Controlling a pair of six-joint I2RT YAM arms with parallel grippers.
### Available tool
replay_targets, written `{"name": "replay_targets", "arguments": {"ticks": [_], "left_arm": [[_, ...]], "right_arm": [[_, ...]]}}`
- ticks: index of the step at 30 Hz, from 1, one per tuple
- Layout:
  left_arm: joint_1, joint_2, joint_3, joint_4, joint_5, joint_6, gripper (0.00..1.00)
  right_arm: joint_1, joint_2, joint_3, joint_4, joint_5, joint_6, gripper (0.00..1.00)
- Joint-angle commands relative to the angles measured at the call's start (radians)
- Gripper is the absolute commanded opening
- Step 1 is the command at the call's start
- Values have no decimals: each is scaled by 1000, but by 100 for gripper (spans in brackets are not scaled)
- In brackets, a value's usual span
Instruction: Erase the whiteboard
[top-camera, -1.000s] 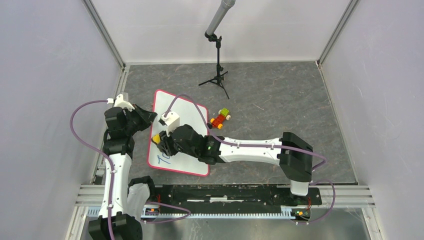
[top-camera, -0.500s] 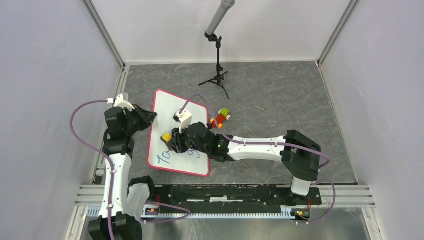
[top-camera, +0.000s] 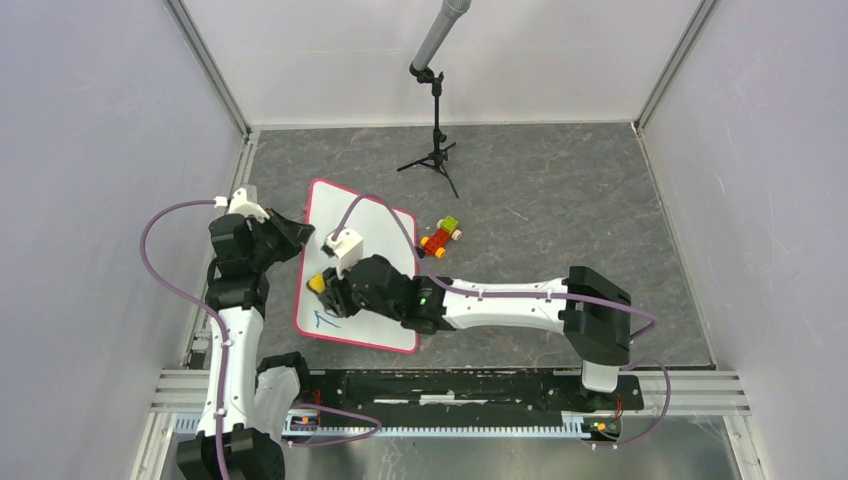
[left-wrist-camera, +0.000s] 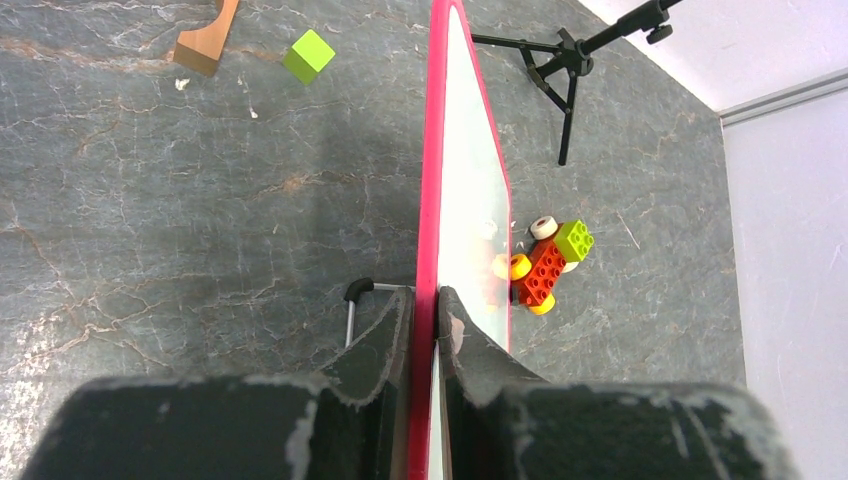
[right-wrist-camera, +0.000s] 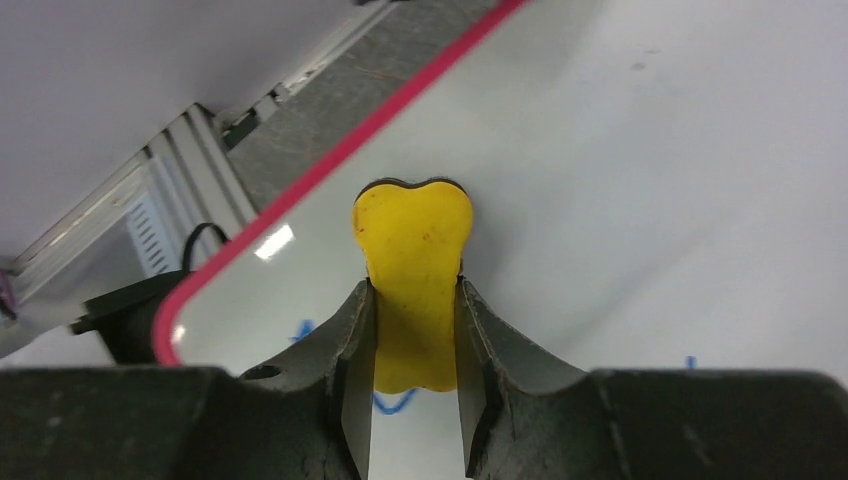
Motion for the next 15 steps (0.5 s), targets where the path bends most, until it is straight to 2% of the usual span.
{"name": "replay_targets", "arguments": {"ticks": [1, 6, 15], "left_arm": [[-16, -7, 3, 17, 51, -22, 2], [-16, -14, 1, 15, 49, -22, 2], [-16, -15, 2, 17, 51, -24, 2]], "right_arm": [[104, 48, 79, -47, -78, -38, 27], [91, 45, 52, -74, -22, -51, 28], [-18, -47, -226, 80, -100, 24, 27]]}}
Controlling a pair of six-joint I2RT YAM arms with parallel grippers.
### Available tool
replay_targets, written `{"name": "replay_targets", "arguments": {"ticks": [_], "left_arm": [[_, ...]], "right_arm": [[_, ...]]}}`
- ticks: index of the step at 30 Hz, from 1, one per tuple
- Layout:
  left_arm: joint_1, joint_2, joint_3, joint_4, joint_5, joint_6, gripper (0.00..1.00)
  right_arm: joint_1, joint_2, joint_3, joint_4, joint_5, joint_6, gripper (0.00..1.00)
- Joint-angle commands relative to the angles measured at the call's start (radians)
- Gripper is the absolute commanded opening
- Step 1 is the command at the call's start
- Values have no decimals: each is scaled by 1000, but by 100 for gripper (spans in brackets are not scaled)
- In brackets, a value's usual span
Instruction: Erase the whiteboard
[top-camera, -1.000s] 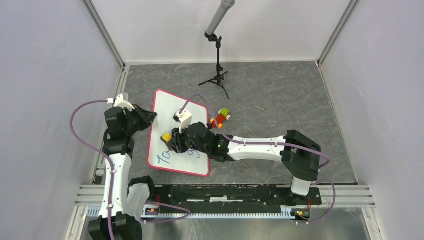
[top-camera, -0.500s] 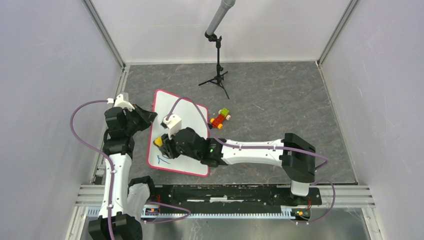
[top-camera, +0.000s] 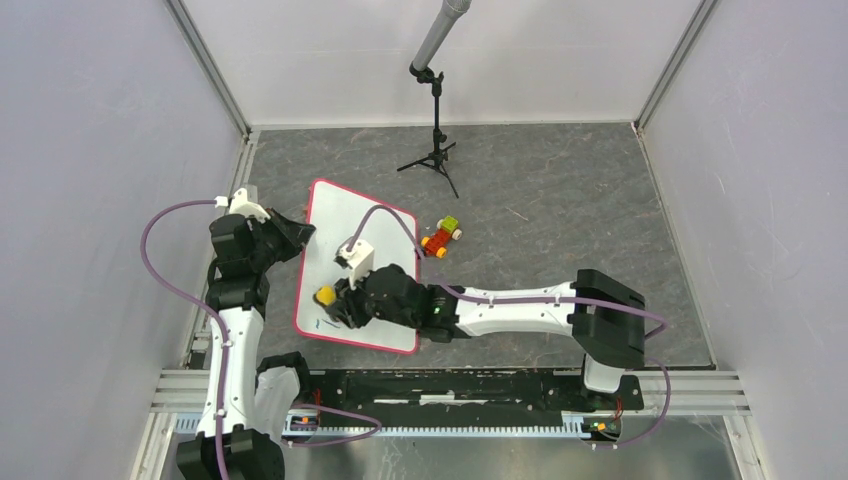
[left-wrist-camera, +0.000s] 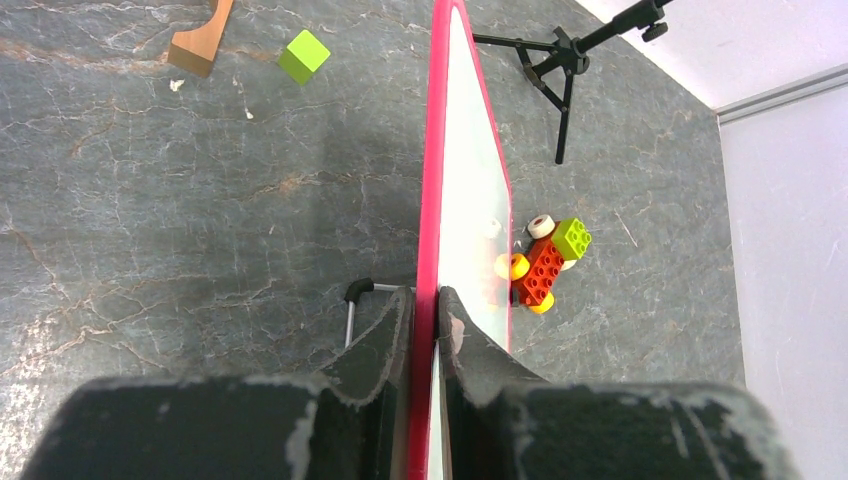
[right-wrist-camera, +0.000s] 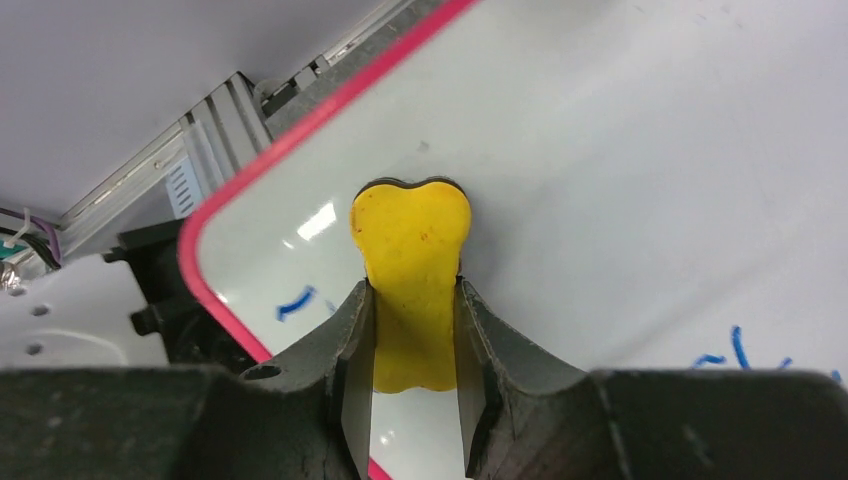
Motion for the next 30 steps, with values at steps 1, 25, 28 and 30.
{"name": "replay_targets", "arguments": {"ticks": [1, 25, 28, 30], "left_arm": [[-12, -13, 3, 14, 47, -24, 2], [-12, -8, 4, 14, 45, -25, 2], [-13, -8, 3, 13, 41, -23, 2], [-12, -4, 4, 13, 47, -22, 2]], "right_arm": [[-65, -9, -162, -7, -55, 45, 28], [106, 85, 109, -118, 15, -28, 28], [107, 59, 34, -121, 69, -42, 27], [103, 35, -31, -121, 108, -39, 28]]}}
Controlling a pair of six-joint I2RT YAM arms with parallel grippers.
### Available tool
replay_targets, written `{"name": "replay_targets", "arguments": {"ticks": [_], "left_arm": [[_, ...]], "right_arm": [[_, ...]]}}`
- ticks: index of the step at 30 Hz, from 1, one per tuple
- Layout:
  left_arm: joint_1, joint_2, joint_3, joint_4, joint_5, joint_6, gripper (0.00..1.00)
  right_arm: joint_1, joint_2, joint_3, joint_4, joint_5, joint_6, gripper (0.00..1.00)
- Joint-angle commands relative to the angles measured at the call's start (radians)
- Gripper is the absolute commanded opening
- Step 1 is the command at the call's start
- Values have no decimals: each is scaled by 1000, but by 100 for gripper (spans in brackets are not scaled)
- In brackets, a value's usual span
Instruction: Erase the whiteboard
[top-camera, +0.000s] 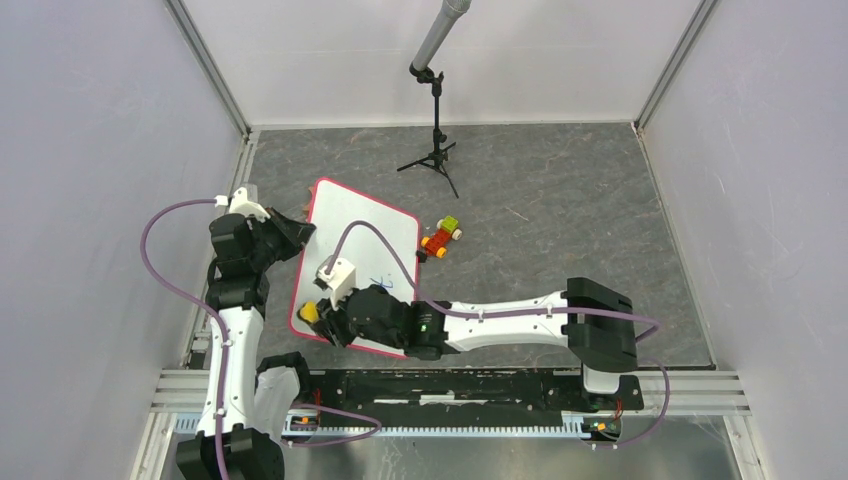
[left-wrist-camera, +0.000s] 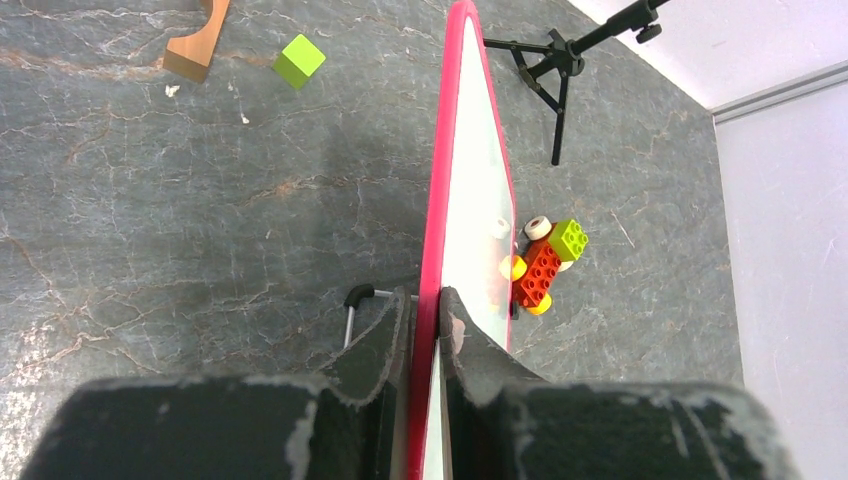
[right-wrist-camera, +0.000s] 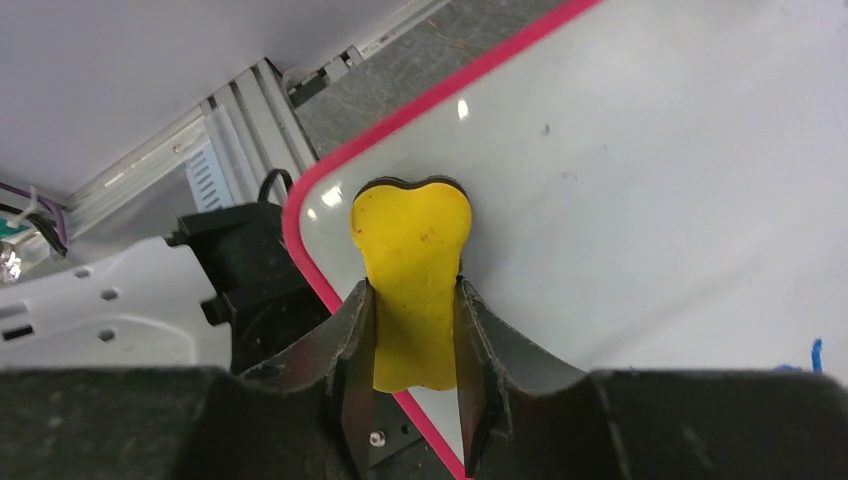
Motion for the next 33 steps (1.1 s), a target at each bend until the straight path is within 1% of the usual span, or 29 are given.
{"name": "replay_targets", "arguments": {"ticks": [1, 5, 8, 10, 14, 19, 25, 29, 33], "left_arm": [[-11, -11, 3, 4, 40, -24, 2], [-12, -6, 4, 3, 38, -26, 2], [-12, -7, 5, 4, 32, -31, 2], [-12, -2, 7, 4, 27, -31, 2], [-12, -1, 5, 4, 26, -35, 2], [-12, -4, 1, 3, 23, -35, 2], [-13, -4, 2, 2, 21, -36, 2], [-13, -4, 2, 1, 19, -37, 2], [-13, 0, 3, 0, 18, -36, 2]], "right_arm": [[7, -15, -138, -83, 57, -13, 28], [-13, -67, -277, -79, 103, 21, 28], [-27, -92, -341, -60, 103, 38, 28], [-30, -102, -346, -59, 111, 35, 27], [-21, -92, -280, -69, 103, 9, 28], [35, -28, -92, -86, 64, -83, 28], [52, 70, 94, -92, -13, -154, 27], [52, 87, 136, -99, -7, -187, 28], [50, 82, 105, -83, -5, -214, 28]]}}
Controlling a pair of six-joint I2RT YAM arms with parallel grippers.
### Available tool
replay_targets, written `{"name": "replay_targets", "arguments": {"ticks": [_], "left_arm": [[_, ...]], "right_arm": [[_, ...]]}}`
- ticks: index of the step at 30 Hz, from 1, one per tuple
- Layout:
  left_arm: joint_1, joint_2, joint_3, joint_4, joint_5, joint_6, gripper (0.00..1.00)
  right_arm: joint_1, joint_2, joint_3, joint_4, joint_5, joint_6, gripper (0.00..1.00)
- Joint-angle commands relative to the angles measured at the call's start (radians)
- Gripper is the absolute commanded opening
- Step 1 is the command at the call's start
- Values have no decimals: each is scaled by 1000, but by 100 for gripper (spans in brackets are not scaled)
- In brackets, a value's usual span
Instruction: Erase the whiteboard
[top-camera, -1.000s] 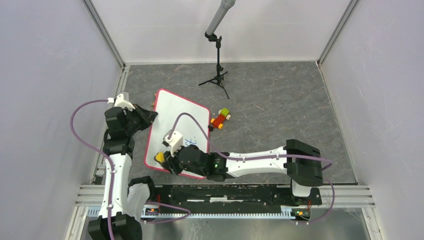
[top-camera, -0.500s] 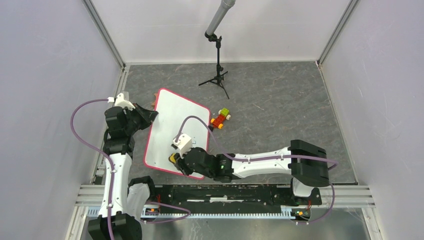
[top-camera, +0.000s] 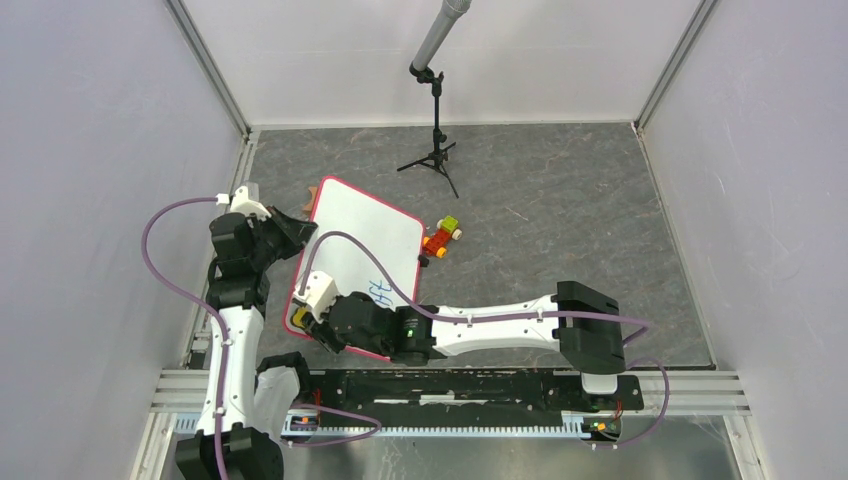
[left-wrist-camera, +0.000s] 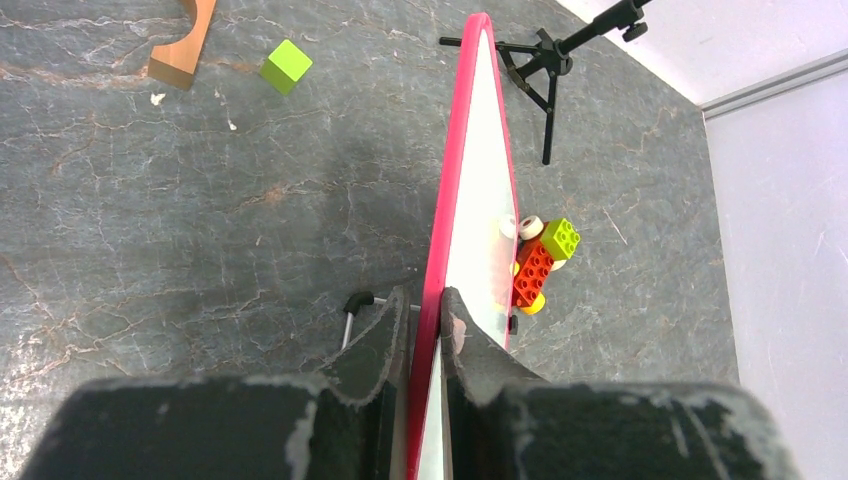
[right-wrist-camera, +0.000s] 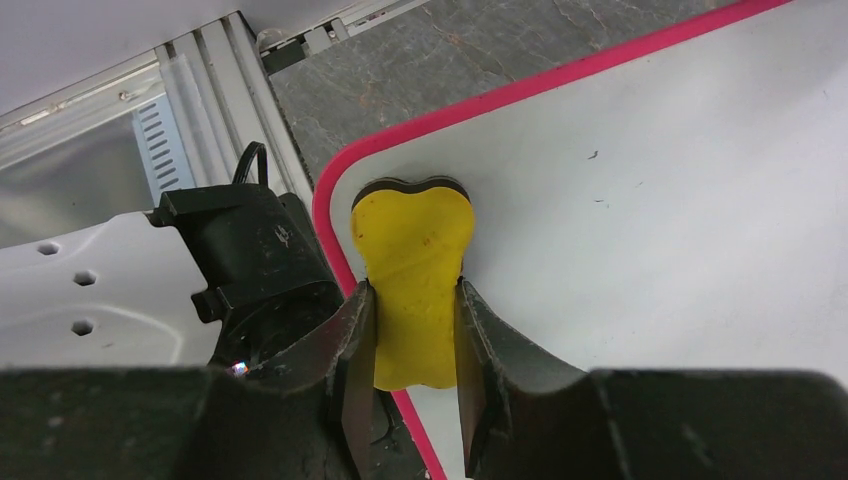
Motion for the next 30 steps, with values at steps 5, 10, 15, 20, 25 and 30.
{"name": "replay_targets", "arguments": {"ticks": [5, 10, 15, 20, 25, 30], "left_arm": [[-8, 2, 12, -43, -23, -30, 2], [-8, 3, 15, -51, -34, -31, 2], [-9, 9, 17, -52, -32, -32, 2], [-9, 8, 16, -53, -36, -33, 2], [-9, 6, 16, -53, -38, -34, 2], [-9, 6, 17, -52, -35, -33, 2]], "right_arm": [[-9, -9, -101, -30, -30, -57, 28], [-39, -84, -257, -55, -33, -38, 28], [-68, -110, -326, -59, -18, -39, 28], [-70, -88, -258, -76, -27, -19, 28], [-69, -97, -227, -6, -30, 21, 28], [-93, -120, -301, 50, 41, 92, 28]]}}
